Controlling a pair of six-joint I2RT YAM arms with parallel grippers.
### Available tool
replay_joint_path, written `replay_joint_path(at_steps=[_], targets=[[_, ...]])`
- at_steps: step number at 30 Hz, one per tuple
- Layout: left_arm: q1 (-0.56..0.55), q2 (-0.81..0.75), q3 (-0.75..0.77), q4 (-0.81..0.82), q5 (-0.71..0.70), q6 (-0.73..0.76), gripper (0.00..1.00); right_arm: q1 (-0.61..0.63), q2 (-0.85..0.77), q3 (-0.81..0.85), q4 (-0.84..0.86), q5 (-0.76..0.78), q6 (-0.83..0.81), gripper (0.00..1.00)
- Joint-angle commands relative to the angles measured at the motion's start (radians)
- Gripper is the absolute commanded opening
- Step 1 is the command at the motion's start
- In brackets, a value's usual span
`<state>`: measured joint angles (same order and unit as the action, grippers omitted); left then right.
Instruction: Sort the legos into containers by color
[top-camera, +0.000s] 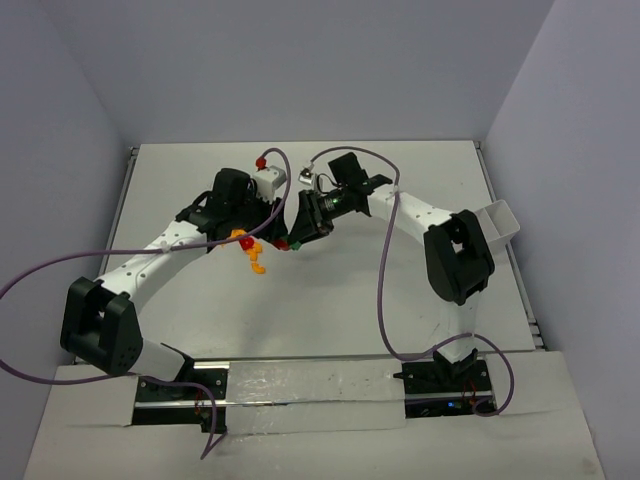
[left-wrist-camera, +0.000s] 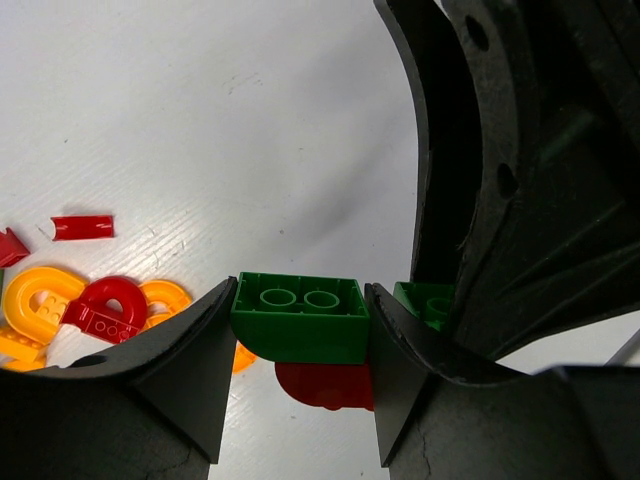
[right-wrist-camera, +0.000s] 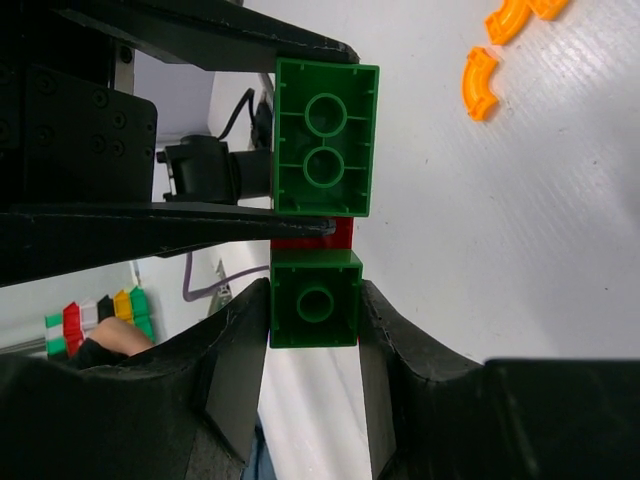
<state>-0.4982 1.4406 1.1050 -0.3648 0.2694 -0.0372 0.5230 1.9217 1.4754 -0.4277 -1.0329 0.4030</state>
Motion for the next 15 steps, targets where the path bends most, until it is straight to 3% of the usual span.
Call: replay_joint_path(at_steps=[1,10,15], targets=[[-0.013,-0.016,-0.043,0.025,-0.013,0.026,0.0,-0.033,-0.025,0.029,0.054,-0.042,0.014,0.24],[-0.019,-0.012,-0.074,0.04,-0.046,0.089,0.0,-0.1,-0.059,0.029,0.024,0.005,-0.018,0.21],[-0.019,-0.009,-0.064,0.037,-0.045,0.087,0.0,-0.184,-0.143,0.034,-0.133,0.157,-0.188,0.18]])
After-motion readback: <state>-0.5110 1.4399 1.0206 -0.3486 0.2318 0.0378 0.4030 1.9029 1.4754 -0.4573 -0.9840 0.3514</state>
